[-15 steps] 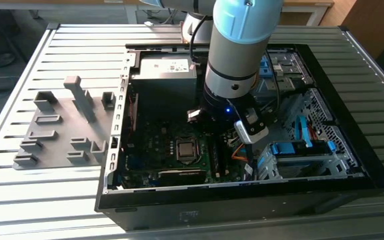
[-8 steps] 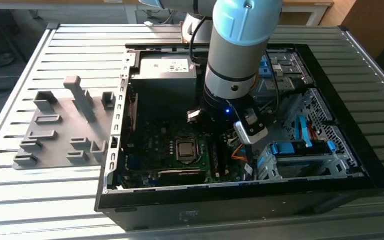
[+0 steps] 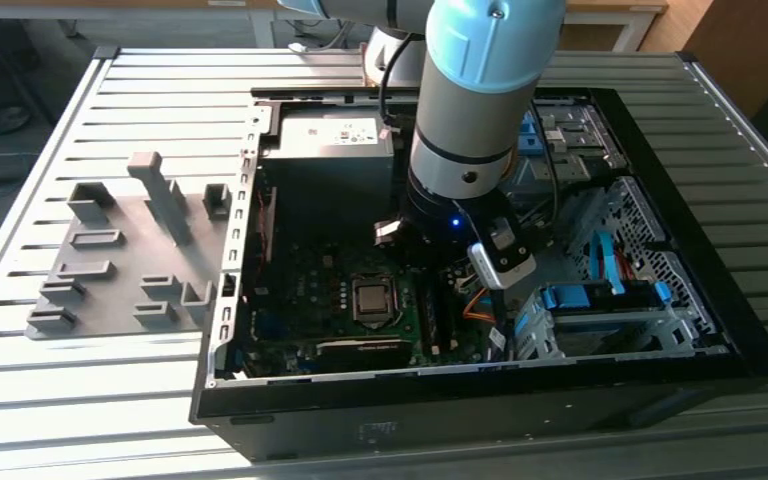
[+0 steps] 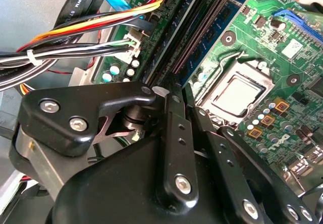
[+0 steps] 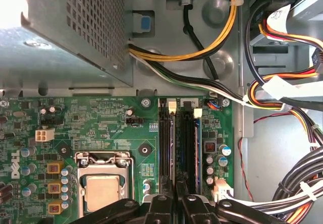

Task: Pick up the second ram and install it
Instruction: 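Insert the second ram into the second slot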

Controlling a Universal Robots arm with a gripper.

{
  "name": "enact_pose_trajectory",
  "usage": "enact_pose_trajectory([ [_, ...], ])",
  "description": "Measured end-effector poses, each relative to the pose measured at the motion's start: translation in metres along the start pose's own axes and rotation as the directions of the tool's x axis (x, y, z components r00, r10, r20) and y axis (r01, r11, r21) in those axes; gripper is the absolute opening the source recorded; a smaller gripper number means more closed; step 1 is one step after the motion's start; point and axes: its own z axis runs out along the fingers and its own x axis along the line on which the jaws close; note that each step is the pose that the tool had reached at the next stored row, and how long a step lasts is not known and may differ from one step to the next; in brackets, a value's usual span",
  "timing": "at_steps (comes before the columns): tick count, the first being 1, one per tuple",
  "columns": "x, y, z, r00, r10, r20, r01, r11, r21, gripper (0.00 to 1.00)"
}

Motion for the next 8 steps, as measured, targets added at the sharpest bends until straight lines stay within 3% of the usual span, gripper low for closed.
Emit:
enact_pose_trajectory([
  [8,0.0,0.0,0.0,1.0,0.0,-0.0001,0.0,1.0,-0.0045,0.14],
])
